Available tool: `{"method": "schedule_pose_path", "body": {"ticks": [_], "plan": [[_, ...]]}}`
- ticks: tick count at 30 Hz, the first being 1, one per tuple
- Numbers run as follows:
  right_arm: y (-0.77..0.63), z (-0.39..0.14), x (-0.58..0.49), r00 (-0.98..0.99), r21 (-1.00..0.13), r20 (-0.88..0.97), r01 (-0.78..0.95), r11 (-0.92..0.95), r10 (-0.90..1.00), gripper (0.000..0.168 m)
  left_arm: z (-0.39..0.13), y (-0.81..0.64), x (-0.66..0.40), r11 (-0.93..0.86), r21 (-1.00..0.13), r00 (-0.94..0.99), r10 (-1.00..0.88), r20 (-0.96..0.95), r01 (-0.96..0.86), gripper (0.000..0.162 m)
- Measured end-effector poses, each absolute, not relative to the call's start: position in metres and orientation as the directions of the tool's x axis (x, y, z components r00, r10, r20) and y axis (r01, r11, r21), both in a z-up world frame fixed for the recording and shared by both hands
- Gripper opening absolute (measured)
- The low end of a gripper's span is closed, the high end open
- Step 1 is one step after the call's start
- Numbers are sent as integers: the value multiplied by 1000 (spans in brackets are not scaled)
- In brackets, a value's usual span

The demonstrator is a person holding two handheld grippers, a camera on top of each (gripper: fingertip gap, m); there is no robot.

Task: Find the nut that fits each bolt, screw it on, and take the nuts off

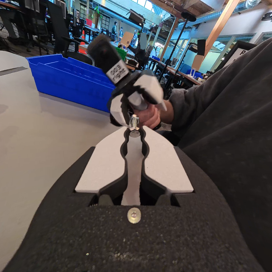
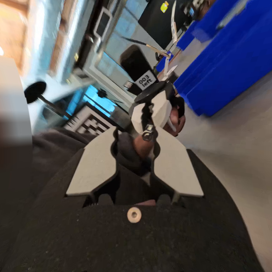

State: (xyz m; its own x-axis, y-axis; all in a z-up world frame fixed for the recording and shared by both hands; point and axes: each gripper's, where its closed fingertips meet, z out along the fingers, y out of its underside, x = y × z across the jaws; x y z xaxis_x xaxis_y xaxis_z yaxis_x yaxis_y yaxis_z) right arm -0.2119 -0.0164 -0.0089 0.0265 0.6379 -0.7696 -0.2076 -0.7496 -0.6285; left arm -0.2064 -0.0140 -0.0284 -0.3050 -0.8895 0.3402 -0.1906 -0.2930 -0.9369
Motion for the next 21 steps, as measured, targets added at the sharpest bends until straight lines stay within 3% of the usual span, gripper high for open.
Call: {"method": "schedule_pose_path", "body": {"ticks": [1,3,4,6,9,12,14,18,21], "plan": [[-20,-10,-211,121,-752,-658,-161,-639,744,48,-28,-14,-207,-300,-934,-309,-885,348,-192,14],[-17,-21,-205,378,-961,-232,52,-271,896,48,-28,-14,-208,-315,-929,-318,-876,363,-194,14],[-15,-24,-200,455,-976,57,211,-46,889,49,-28,-14,-209,-324,-926,-327,-869,372,-194,14],[-14,-30,-194,427,-804,534,524,282,729,48,-28,-15,-209,-341,-920,-341,-856,389,-195,14],[-15,-43,-198,204,-467,840,744,478,503,45,-30,-19,-209,-353,-911,-364,-837,409,-213,14],[-17,-46,-207,138,-399,877,744,536,461,35,-37,-25,-206,-329,-910,-372,-835,405,-253,14],[-16,-43,-208,139,-403,879,727,557,456,16,-42,-28,-205,-309,-910,-364,-843,397,-277,14],[-9,-48,-207,307,-720,597,612,326,742,17,-43,-20,-204,-293,-918,-314,-874,371,-269,14],[-11,-46,-211,426,-931,97,360,-69,900,16,-41,-19,-206,-277,-926,-312,-883,350,-256,14]]}}
